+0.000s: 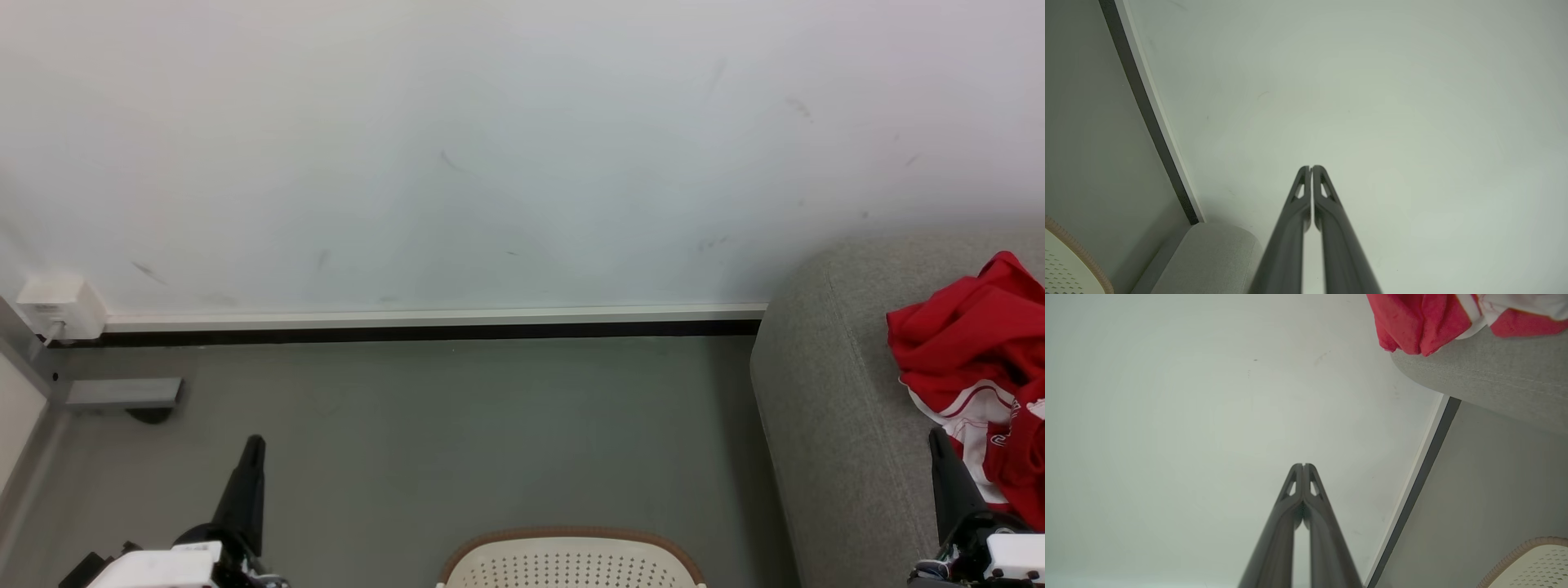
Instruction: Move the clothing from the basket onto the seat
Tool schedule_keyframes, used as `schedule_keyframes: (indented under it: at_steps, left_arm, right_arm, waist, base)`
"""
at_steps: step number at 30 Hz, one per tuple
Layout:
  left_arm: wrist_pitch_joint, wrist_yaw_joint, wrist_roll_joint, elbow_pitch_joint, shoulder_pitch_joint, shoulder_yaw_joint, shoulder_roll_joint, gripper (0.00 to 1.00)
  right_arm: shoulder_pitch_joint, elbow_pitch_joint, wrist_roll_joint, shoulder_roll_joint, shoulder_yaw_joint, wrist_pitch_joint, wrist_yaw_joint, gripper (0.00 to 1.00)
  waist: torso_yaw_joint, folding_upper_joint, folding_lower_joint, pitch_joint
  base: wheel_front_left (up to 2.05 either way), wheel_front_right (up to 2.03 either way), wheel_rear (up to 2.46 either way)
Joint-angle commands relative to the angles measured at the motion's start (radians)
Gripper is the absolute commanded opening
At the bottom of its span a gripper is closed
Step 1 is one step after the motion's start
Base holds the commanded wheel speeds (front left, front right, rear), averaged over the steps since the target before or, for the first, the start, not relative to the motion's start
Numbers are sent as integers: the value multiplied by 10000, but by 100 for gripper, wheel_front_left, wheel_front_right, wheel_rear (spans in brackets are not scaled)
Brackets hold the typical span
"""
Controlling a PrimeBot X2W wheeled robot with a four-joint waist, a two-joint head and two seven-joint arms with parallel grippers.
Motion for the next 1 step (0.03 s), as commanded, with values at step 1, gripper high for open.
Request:
schedule_keyframes:
  at_steps: [1]
  left_arm:
    - [37,-45,-144,-37,-73,18,34,0]
  right_arm:
    - [115,-42,-87,10,-47,28,-18,0]
  waist:
    - [0,-1,0,0]
  base:
    - [0,0,0]
